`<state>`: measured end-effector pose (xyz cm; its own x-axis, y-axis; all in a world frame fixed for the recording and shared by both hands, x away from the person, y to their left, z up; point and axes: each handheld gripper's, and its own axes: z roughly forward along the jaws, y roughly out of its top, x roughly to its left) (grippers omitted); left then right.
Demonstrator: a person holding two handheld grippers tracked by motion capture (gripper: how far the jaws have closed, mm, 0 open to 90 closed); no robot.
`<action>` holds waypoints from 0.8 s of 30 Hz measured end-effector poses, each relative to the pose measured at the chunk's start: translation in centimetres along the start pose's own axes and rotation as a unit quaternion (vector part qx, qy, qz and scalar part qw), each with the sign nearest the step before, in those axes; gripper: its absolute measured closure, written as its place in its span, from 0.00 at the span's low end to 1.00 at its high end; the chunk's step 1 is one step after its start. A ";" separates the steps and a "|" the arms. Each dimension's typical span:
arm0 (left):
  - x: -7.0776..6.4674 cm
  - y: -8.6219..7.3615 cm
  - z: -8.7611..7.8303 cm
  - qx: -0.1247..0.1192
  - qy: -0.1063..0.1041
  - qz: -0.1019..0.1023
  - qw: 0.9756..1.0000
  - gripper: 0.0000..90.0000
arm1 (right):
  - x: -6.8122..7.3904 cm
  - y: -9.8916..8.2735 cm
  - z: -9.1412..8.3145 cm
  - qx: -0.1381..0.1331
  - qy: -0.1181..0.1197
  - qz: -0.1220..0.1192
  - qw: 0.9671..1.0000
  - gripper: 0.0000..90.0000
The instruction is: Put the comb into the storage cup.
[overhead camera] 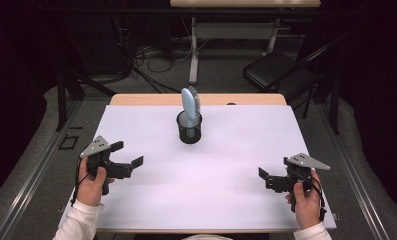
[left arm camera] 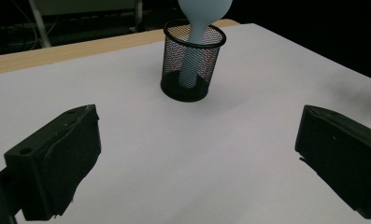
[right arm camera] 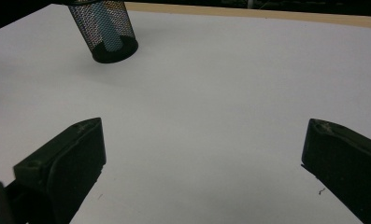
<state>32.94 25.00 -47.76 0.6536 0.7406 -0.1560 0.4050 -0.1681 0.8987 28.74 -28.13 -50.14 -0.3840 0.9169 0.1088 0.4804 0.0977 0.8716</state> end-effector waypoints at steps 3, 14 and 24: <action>0.0 -0.1 0.0 -0.002 0.001 -0.001 1.000 0.01 | 0.1 -0.1 0.0 -0.004 0.004 0.003 1.000 0.00; 0.1 -0.4 0.1 -0.008 -0.001 -0.001 1.000 0.01 | 0.0 -0.4 0.0 -0.004 0.006 0.006 1.000 0.00; 0.2 -0.6 0.3 -0.004 0.002 -0.002 1.000 0.01 | -0.2 -0.8 0.1 -0.005 0.005 0.005 1.000 0.00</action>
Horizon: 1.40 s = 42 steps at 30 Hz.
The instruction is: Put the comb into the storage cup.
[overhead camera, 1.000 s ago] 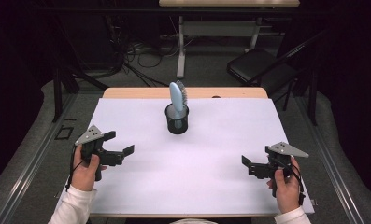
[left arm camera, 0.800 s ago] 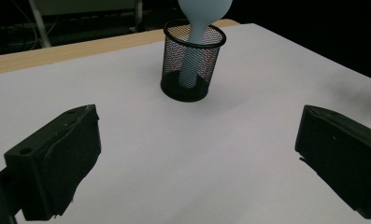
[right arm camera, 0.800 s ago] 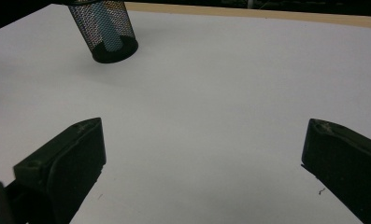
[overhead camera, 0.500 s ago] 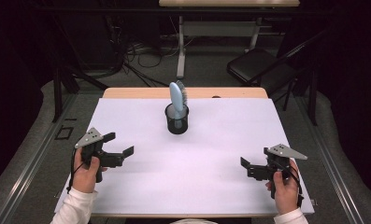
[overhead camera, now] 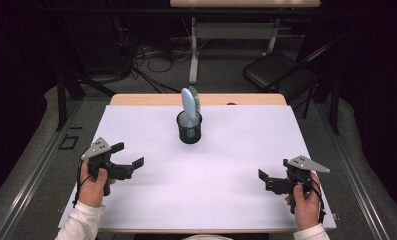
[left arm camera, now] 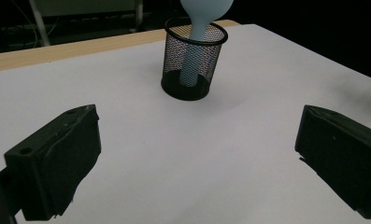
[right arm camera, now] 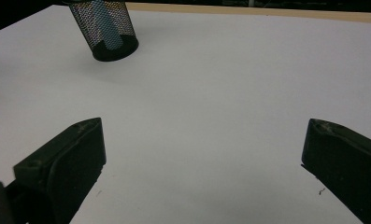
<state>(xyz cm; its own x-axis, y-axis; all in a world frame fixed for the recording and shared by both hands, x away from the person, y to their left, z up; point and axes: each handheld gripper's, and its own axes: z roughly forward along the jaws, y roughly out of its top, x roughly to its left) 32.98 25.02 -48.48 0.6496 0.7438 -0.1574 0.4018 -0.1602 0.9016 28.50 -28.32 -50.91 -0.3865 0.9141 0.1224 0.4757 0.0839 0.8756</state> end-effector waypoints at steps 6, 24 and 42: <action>0.0 -0.1 0.1 -0.001 0.000 0.000 1.000 0.01 | -0.1 -0.2 0.0 0.000 -0.002 0.005 1.000 0.00; 0.0 -0.1 0.3 -0.002 -0.003 0.001 1.000 0.00 | -0.4 -0.8 0.4 0.004 -0.003 0.009 1.000 0.00; 0.0 -0.2 0.5 -0.002 -0.005 0.000 1.000 0.01 | -0.6 -1.1 0.4 0.010 -0.004 0.016 1.000 0.00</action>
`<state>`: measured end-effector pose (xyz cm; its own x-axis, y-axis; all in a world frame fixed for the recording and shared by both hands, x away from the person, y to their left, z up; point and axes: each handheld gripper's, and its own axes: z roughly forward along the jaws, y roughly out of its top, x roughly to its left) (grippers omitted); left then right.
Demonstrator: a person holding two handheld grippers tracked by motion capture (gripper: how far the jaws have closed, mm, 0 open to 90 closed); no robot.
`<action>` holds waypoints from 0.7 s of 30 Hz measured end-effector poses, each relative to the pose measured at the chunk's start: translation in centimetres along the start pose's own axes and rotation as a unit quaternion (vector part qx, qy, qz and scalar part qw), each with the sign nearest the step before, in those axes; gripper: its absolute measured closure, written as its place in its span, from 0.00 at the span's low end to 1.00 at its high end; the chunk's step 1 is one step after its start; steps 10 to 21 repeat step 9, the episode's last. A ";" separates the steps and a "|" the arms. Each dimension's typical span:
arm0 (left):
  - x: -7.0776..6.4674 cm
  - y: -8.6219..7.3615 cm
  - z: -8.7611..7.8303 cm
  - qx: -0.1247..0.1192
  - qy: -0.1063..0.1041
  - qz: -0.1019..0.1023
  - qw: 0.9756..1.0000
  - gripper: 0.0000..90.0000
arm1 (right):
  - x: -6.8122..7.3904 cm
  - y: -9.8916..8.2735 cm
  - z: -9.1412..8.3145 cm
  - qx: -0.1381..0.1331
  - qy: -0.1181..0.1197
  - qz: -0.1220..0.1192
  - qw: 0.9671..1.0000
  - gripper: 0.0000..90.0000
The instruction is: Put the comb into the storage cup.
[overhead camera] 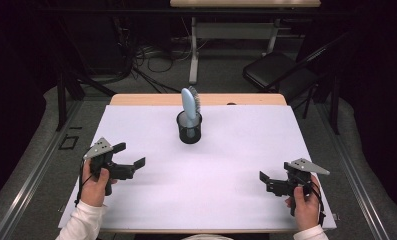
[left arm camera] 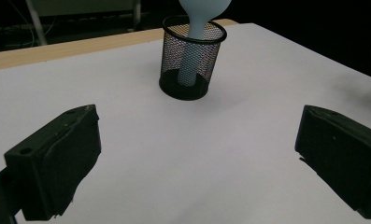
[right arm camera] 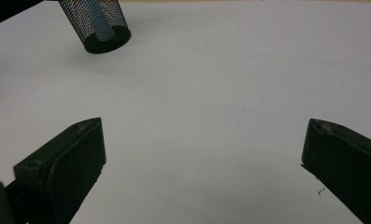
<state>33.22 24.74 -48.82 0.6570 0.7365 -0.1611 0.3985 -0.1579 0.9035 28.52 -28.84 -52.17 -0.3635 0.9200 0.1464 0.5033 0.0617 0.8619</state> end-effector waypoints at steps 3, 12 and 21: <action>0.1 0.0 0.0 0.001 0.000 0.000 1.000 0.01 | 0.0 0.0 0.1 0.002 0.000 -0.001 1.000 0.00; 0.3 0.0 0.0 0.002 0.003 -0.002 1.000 0.01 | -0.2 -0.1 0.1 0.005 -0.002 0.000 1.000 0.00; 0.3 0.0 0.0 0.002 0.003 -0.002 1.000 0.01 | -0.2 -0.1 0.1 0.005 -0.002 0.000 1.000 0.00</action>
